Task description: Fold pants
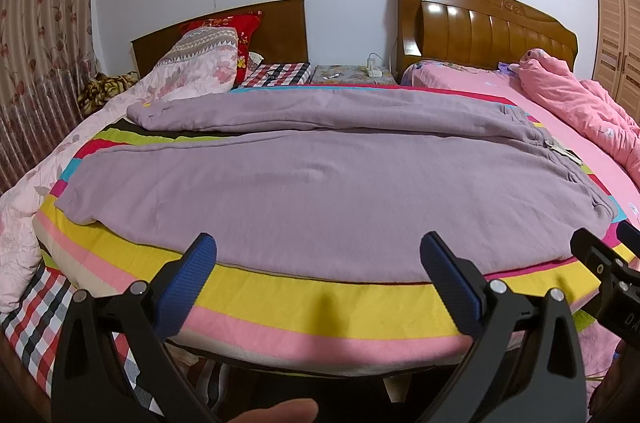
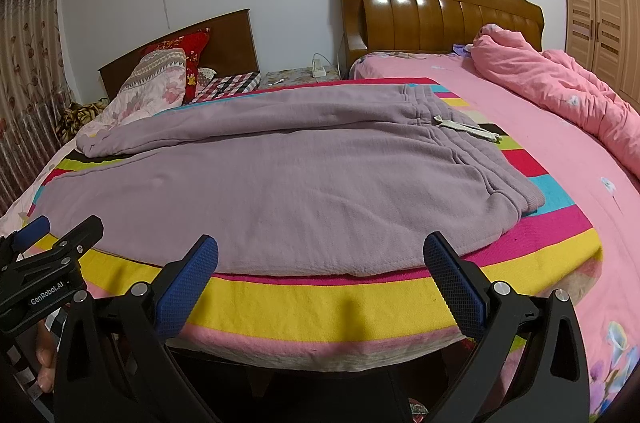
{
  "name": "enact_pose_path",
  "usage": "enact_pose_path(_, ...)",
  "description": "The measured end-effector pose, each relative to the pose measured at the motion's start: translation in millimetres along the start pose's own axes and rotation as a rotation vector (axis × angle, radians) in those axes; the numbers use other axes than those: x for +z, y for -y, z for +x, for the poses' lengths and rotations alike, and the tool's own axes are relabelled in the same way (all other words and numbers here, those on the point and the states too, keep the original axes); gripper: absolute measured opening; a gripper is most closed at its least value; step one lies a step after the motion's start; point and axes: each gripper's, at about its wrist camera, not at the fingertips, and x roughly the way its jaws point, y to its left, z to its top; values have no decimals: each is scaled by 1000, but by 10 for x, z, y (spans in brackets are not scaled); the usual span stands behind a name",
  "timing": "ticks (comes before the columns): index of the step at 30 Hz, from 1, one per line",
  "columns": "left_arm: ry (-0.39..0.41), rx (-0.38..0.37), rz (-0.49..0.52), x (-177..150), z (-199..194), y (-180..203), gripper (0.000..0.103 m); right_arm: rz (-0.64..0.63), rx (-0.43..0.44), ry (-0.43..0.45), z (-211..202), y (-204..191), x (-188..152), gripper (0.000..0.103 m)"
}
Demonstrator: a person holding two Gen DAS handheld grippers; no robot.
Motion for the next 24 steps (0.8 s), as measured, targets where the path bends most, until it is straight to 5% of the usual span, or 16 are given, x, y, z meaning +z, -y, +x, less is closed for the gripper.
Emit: enact_pose_path(24,-49,17,15,-44,128,-25,102,-1,11,-38,137,34,6,99)
